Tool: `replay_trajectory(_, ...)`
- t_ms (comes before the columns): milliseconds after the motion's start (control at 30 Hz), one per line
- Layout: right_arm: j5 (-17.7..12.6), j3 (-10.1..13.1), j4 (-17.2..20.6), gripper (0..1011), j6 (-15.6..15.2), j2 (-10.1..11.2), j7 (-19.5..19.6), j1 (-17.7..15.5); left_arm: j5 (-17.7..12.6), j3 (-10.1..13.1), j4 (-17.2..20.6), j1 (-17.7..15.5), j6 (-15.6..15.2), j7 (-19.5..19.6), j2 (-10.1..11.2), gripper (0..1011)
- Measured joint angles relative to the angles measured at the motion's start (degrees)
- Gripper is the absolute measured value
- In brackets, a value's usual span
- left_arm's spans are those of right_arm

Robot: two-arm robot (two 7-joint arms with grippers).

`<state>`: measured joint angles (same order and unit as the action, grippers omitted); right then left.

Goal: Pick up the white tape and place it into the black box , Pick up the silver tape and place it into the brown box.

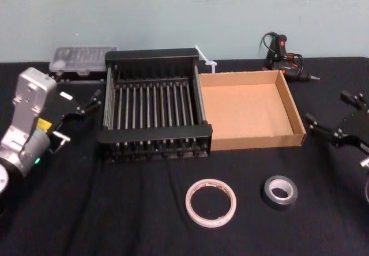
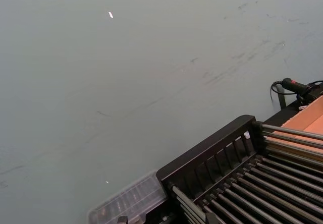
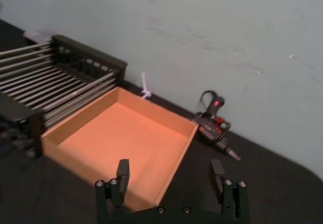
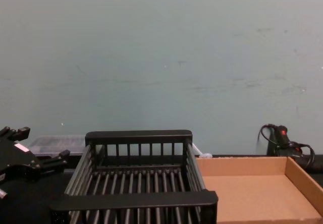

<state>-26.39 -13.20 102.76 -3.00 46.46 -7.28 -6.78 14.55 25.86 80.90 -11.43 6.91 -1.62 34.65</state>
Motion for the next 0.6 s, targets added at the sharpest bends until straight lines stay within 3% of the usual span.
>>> replay_trajectory(233, -2.83, 1.72, 3.57, 1002, -3.59, 1.96, -3.01, -4.3, 0.0, 0.0, 0.0, 0.0, 0.0, 0.0, 0.0, 1001)
replay_trajectory(600, -3.33, 0.87, 4.83, 1002, -9.01, 2.98, -6.94, -5.73, 0.0, 0.0, 0.0, 0.0, 0.0, 0.0, 0.0, 1001)
